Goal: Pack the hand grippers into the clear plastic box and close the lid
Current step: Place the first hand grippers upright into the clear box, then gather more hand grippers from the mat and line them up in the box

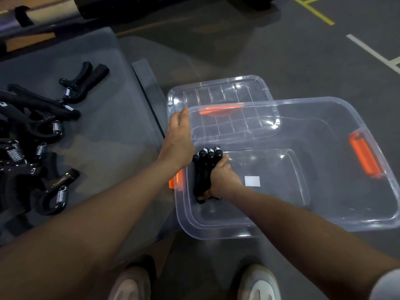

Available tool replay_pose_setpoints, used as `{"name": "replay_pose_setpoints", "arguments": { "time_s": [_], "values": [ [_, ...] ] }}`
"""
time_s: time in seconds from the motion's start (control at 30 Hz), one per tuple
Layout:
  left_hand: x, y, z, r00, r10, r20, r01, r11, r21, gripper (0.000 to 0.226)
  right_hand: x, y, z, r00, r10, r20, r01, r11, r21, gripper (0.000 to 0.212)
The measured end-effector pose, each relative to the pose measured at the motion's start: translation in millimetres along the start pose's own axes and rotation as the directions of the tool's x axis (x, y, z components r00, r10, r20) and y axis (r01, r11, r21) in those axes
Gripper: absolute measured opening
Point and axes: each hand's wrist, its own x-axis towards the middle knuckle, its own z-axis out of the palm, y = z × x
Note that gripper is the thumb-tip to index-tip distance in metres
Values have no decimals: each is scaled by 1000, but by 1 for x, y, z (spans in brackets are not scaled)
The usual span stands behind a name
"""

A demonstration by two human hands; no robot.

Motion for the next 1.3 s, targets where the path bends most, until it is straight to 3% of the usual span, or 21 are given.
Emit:
{"name": "replay_pose_setpoints", "arguments": {
  "time_s": [0.27, 0.5, 0.7, 0.8, 0.93, 1.07, 1.3],
  "values": [
    [0, 1, -1, 1000, -17, -9, 17, 1000, -26, 73, -6, 2, -9, 985, 99, 142, -104, 994, 29, 141],
    [2, 0, -8, 1000, -11, -28, 10, 999, -46, 61, -6, 8, -32, 996, 86, 39, -89, 993, 82, 84],
    [-7, 7, -25, 995, -46, -87, 45, 999, -10, 48, -13, -9, -71, 974, 37, -223, -10, 993, 118, 36],
    [-18, 5, -51, 993, -43, -112, 45, 999, 20, 44, -24, -33, -100, 933, -25, -358, 71, 991, 116, 34],
    [-43, -16, -105, 987, -60, -146, 72, 995, 76, 42, -45, -87, -129, 902, -121, -414, 172, 981, 87, 39],
    [-85, -69, -157, 972, -139, -191, 163, 980, 118, 44, -60, -161, -131, 912, -208, -354, 244, 968, 57, 44],
    [-169, -181, -212, 915, -317, -251, 351, 931, 102, 43, -73, -281, -84, 939, -327, -108, 331, 944, 12, 40]
  ]
}}
